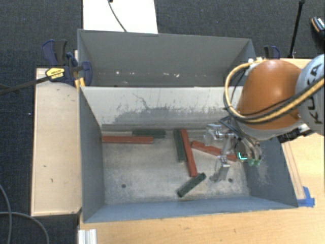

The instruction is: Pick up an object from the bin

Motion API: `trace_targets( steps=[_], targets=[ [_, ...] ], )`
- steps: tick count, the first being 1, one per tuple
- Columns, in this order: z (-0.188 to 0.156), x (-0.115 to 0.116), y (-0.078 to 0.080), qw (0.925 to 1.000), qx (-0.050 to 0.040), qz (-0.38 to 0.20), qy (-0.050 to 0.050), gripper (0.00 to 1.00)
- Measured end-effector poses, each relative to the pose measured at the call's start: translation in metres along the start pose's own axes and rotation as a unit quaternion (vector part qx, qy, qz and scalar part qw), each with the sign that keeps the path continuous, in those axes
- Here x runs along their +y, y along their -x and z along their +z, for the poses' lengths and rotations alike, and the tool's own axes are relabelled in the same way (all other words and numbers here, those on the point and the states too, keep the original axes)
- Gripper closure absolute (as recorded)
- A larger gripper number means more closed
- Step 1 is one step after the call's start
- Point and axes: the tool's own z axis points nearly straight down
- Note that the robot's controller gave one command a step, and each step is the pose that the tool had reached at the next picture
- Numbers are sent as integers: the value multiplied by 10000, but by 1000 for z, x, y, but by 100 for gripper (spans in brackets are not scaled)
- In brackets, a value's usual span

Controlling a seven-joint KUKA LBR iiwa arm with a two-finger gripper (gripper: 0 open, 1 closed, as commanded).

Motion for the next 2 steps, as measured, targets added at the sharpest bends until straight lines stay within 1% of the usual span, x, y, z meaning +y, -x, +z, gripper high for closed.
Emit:
trace_targets(
  steps=[1,2],
  targets=[
    [139,31,13,9209,-13,-3898,-1,0],
    [106,44,39,8044,-52,-5940,-23,0]
  ],
)
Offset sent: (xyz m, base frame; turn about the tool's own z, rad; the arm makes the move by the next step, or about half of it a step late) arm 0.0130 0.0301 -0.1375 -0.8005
